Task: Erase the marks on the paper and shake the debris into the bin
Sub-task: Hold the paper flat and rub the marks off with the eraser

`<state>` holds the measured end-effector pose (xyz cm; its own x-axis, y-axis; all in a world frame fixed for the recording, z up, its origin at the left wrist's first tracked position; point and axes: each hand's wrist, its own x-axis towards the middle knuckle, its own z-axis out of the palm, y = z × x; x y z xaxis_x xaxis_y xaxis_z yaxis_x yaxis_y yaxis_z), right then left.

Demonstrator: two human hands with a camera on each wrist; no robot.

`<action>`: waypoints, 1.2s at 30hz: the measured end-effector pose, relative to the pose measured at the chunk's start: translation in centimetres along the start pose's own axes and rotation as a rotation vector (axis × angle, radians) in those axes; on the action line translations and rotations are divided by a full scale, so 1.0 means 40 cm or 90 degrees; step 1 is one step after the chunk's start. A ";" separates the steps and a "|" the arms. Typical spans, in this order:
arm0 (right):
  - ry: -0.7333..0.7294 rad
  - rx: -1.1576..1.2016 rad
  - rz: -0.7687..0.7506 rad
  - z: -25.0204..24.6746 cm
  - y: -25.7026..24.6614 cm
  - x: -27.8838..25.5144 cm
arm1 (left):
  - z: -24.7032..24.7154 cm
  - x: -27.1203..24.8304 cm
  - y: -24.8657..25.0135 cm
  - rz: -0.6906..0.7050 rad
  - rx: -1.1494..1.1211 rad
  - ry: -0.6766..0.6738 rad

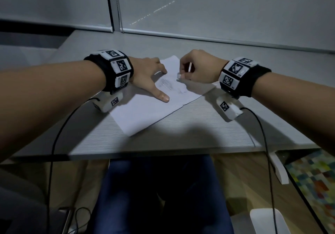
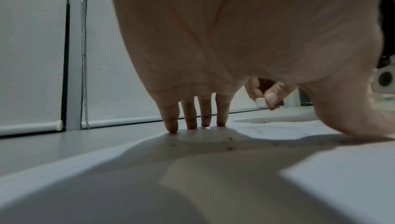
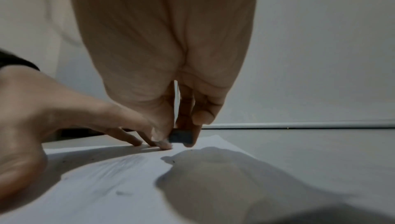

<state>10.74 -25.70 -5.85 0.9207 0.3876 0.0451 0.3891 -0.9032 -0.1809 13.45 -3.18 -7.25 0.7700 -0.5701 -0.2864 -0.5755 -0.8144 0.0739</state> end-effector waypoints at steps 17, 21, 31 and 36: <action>-0.029 0.042 -0.069 0.065 -0.073 0.027 | 0.009 0.034 0.007 0.017 -0.027 -0.024; -0.005 0.070 -0.046 0.057 -0.069 0.041 | 0.011 0.035 0.011 0.003 -0.032 -0.026; 0.008 0.046 -0.047 0.072 -0.090 0.040 | 0.011 0.043 0.011 -0.009 -0.031 -0.034; 0.020 0.091 -0.004 0.068 -0.082 0.051 | 0.009 0.044 0.016 -0.016 -0.018 -0.043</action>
<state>11.26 -21.47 -7.85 0.9198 0.3849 0.0767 0.3884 -0.8647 -0.3185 14.34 -4.67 -8.06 0.7631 -0.5418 -0.3523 -0.5476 -0.8316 0.0928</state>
